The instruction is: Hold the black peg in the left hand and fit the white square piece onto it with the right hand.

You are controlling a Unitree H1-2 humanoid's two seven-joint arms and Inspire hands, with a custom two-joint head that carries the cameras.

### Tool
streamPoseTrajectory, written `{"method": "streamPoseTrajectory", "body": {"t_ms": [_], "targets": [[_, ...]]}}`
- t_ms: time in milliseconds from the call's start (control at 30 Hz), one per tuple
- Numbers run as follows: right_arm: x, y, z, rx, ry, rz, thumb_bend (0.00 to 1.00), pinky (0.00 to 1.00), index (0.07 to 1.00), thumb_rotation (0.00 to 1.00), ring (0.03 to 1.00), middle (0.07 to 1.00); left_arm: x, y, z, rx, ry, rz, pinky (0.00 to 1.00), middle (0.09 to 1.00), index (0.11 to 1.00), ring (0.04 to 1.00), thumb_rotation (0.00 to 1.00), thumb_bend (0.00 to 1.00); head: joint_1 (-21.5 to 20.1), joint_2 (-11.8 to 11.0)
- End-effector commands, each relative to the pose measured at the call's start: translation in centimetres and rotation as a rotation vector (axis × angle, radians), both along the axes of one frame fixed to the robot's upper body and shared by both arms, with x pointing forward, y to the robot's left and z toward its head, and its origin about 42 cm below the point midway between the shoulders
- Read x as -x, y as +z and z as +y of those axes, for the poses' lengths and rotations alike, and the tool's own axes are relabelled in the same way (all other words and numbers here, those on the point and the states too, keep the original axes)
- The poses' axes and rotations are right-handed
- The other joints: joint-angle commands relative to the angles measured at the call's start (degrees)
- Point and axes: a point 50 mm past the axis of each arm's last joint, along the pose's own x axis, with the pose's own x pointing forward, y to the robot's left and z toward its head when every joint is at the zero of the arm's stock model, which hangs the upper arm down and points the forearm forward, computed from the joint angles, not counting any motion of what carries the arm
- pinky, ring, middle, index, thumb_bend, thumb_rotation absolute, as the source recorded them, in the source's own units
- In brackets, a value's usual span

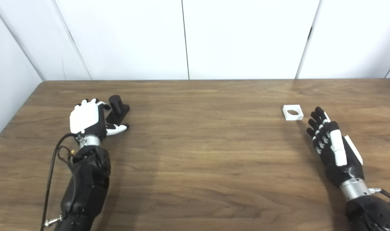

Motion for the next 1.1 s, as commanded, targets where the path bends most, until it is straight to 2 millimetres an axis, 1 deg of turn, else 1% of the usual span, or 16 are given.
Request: {"method": "streamPoseTrajectory", "body": {"t_ms": [0,200,500,733,967,1067], "targets": [[1.3,-2.6,0.0,-0.029,0.007,0.052,0.69,1.0,1.0,0.92,1.0,1.0,-1.2,2.0,0.7,-0.042,0.012,-0.058,1.0,0.942,0.733,1.0,0.36,0.75,0.08,0.02],[1.3,-2.5,0.0,-0.032,-0.003,0.055,0.71,1.0,1.0,0.91,1.0,1.0,-1.6,2.2,0.6,-0.045,0.007,-0.056,1.0,0.945,0.76,1.0,0.37,0.75,0.15,-0.01],[1.4,-2.5,0.0,-0.02,0.0,0.059,0.69,1.0,1.0,0.92,1.0,1.0,-2.2,2.3,0.7,-0.049,0.003,-0.058,1.0,0.935,0.738,1.0,0.37,0.76,-0.22,-0.11],[1.5,-2.6,0.2,-0.031,-0.001,0.057,0.68,1.0,1.0,0.93,1.0,1.0,-2.4,2.3,0.8,-0.046,0.002,-0.041,1.0,0.924,0.728,1.0,0.38,0.75,-0.29,-0.07],[1.7,-2.9,0.0,-0.031,0.002,0.06,0.67,1.0,1.0,0.93,1.0,1.0,-2.7,2.2,0.5,-0.039,0.002,-0.044,0.99,0.907,0.736,0.99,0.34,0.75,-0.21,-0.05],[1.8,-3.0,-0.1,-0.02,-0.001,0.067,0.68,1.0,1.0,0.94,1.0,1.0,-2.8,2.2,0.5,-0.025,0.004,-0.045,1.0,0.906,0.72,0.993,0.33,0.74,-0.16,0.01]]}}
